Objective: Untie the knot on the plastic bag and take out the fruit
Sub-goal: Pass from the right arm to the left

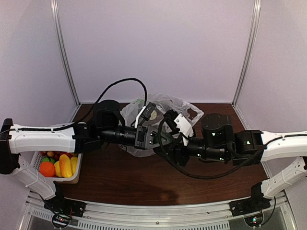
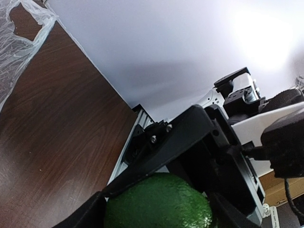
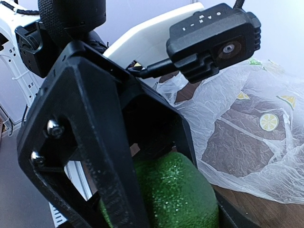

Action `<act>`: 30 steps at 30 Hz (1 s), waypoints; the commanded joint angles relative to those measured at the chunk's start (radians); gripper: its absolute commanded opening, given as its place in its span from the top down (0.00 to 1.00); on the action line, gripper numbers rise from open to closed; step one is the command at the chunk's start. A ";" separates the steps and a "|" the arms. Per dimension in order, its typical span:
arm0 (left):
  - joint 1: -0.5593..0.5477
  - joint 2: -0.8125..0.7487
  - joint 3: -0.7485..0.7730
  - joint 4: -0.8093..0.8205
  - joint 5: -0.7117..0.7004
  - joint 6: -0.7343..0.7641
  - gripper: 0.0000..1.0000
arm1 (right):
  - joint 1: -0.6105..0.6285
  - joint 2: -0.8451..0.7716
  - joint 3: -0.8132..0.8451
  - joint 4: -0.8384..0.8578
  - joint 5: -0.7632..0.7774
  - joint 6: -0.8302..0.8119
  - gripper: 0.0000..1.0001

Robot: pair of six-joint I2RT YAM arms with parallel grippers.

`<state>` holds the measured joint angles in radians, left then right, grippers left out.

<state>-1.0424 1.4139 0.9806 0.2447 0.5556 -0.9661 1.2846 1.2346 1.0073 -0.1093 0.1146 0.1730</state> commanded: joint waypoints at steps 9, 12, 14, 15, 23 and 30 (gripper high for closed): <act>-0.008 -0.022 0.046 -0.065 -0.030 0.060 0.51 | 0.004 -0.054 -0.015 0.030 0.067 -0.004 0.00; 0.000 -0.044 0.103 -0.216 -0.083 0.139 0.51 | 0.004 -0.096 -0.036 0.023 0.086 0.003 0.00; 0.022 -0.060 0.132 -0.308 -0.110 0.178 0.51 | 0.003 -0.128 -0.054 0.022 0.097 0.007 0.00; 0.037 -0.071 0.139 -0.338 -0.115 0.190 0.51 | 0.002 -0.145 -0.063 0.021 0.104 0.010 0.00; 0.288 -0.214 0.162 -0.600 -0.099 0.346 0.58 | -0.013 -0.254 -0.151 -0.023 0.231 0.054 0.00; 0.670 -0.309 0.155 -0.882 -0.084 0.532 0.59 | -0.099 -0.291 -0.212 -0.078 0.288 0.122 0.00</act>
<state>-0.5472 1.1446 1.1374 -0.4408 0.4606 -0.5777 1.2354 0.9600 0.8257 -0.1303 0.3378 0.2386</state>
